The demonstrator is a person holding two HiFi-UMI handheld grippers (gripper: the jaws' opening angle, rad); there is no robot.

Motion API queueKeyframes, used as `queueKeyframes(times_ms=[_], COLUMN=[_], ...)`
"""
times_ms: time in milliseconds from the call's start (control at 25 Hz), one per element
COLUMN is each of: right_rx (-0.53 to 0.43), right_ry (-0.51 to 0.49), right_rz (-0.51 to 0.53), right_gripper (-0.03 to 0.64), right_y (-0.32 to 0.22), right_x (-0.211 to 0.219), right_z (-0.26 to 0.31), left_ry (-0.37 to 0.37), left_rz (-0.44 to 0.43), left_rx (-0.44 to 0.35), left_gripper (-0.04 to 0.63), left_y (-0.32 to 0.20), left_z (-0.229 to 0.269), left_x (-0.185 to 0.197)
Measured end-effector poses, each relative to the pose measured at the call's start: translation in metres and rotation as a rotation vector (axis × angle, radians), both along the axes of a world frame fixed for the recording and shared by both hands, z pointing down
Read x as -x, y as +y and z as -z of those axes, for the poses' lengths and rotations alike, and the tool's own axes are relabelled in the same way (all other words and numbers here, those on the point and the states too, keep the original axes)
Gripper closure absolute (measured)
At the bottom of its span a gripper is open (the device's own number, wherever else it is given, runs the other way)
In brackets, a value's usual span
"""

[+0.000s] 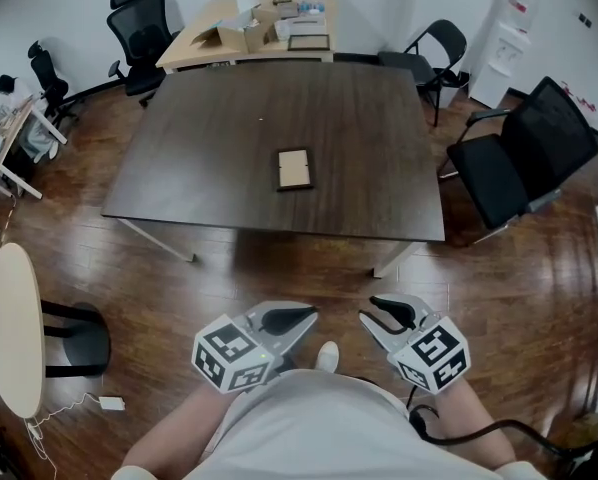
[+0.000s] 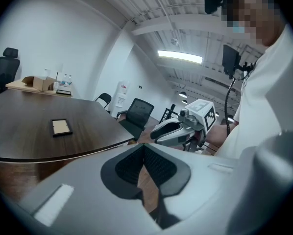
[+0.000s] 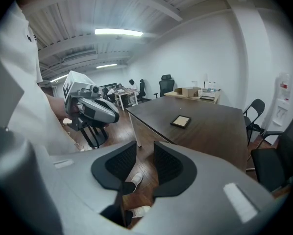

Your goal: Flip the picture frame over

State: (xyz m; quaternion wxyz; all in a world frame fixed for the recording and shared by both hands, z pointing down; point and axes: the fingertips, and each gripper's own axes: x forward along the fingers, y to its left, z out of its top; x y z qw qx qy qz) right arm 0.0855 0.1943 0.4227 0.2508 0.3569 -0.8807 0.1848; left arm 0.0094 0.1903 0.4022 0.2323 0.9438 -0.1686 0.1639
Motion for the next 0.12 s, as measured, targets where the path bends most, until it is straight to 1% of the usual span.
queueKeyframes(times_ms=[120], right_rx=[-0.004], right_ry=[0.001], right_rz=[0.001], right_gripper=[0.505], right_y=[0.0024], right_x=[0.0005], right_z=[0.0004], left_ry=[-0.004], left_rz=[0.003], left_rx=[-0.001], left_gripper=[0.595], left_y=[0.0033], left_z=[-0.0013], left_x=[0.0024])
